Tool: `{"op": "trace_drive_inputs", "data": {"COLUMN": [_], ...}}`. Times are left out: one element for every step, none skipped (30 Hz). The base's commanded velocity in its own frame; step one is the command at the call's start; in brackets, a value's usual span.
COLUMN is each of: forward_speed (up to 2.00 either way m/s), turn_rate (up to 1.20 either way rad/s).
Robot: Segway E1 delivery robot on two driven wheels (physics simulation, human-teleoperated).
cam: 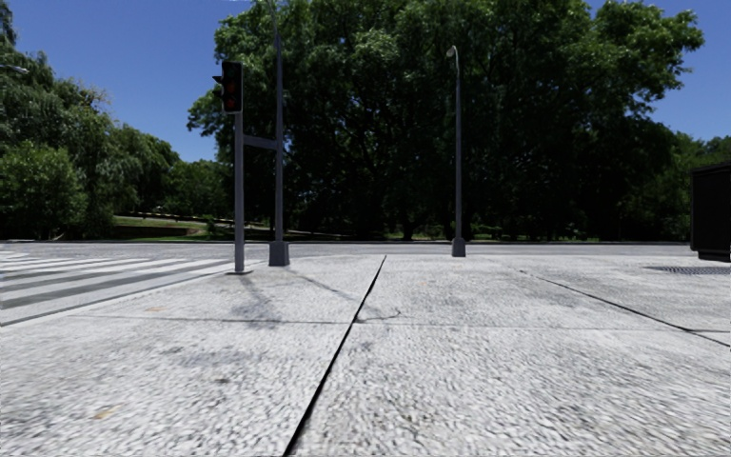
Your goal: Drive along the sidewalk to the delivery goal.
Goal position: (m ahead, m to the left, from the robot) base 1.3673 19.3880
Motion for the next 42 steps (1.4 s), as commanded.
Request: {"op": "trace_drive_inputs", "data": {"forward_speed": [2.00, 2.00, 2.00, 2.00, 2.00, 2.00, 2.00, 2.00, 2.00, 2.00, 2.00, 2.00, 2.00, 2.00, 2.00, 2.00, 2.00, 2.00, 2.00, 2.00, 2.00, 2.00, 2.00, 2.00, 2.00, 2.00, 2.00, 2.00, 2.00, 2.00, 2.00, 2.00, 2.00, 2.00, 2.00, 2.00, 2.00, 2.00, 2.00, 2.00, 2.00, 2.00], "turn_rate": [0.47, 0.48, 0.48, 0.48, 0.48, 0.48, 0.48, 0.48, 0.48, 0.48, 0.48, 0.48, 0.48, 0.48, 0.48, 0.48, 0.48, 0.48, 0.48, 0.48, 0.48, 0.48, 0.48, 0.49, 0.52, 0.53, 0.53, 0.53, 0.53, 0.53, 0.53, 0.53, 0.53, 0.54, 0.54, 0.54, 0.54, 0.55, 0.57, 0.59, 0.59, 0.59]}}
